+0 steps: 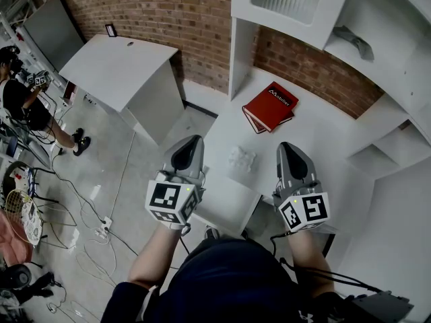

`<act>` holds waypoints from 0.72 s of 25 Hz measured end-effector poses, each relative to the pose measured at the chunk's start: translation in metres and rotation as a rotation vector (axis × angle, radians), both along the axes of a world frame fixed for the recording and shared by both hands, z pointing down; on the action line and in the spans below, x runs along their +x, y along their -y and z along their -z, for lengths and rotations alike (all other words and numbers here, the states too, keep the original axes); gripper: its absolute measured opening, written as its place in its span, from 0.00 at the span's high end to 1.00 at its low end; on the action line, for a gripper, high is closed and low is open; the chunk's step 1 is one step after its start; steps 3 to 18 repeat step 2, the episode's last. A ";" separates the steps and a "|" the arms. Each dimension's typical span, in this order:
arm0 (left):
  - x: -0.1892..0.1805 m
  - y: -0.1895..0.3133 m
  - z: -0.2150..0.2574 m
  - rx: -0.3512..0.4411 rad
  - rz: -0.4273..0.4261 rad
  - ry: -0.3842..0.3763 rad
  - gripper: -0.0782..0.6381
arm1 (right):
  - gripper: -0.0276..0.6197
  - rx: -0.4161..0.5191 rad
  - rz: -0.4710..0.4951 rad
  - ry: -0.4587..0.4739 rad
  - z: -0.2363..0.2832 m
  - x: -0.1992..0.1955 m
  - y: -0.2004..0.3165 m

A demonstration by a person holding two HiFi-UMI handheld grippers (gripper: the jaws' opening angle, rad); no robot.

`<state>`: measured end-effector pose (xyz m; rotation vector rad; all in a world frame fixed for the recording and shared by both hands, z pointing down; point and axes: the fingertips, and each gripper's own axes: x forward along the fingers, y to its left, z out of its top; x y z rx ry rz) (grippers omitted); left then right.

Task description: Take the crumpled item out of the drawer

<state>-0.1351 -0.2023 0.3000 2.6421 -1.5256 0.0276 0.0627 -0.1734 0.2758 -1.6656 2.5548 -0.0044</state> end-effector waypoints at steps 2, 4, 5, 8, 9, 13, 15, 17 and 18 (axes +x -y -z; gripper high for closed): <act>-0.001 0.001 -0.001 -0.001 0.000 -0.001 0.88 | 0.95 0.000 -0.002 -0.001 -0.001 -0.001 0.001; -0.001 0.001 -0.001 -0.001 0.000 -0.001 0.88 | 0.95 0.000 -0.002 -0.001 -0.001 -0.001 0.001; -0.001 0.001 -0.001 -0.001 0.000 -0.001 0.88 | 0.95 0.000 -0.002 -0.001 -0.001 -0.001 0.001; -0.001 0.001 -0.001 -0.001 0.000 -0.001 0.88 | 0.95 0.000 -0.002 -0.001 -0.001 -0.001 0.001; -0.001 0.001 -0.001 -0.001 0.000 -0.001 0.88 | 0.95 0.000 -0.002 -0.001 -0.001 -0.001 0.001; -0.001 0.001 -0.001 -0.001 0.000 -0.001 0.88 | 0.95 0.000 -0.002 -0.001 -0.001 -0.001 0.001; -0.001 0.001 -0.001 -0.001 0.000 -0.001 0.88 | 0.95 0.000 -0.002 -0.001 -0.001 -0.001 0.001; -0.001 0.001 -0.001 -0.001 0.000 -0.001 0.88 | 0.95 0.000 -0.002 -0.001 -0.001 -0.001 0.001; -0.001 0.001 -0.001 -0.001 0.000 -0.001 0.88 | 0.95 0.000 -0.002 -0.001 -0.001 -0.001 0.001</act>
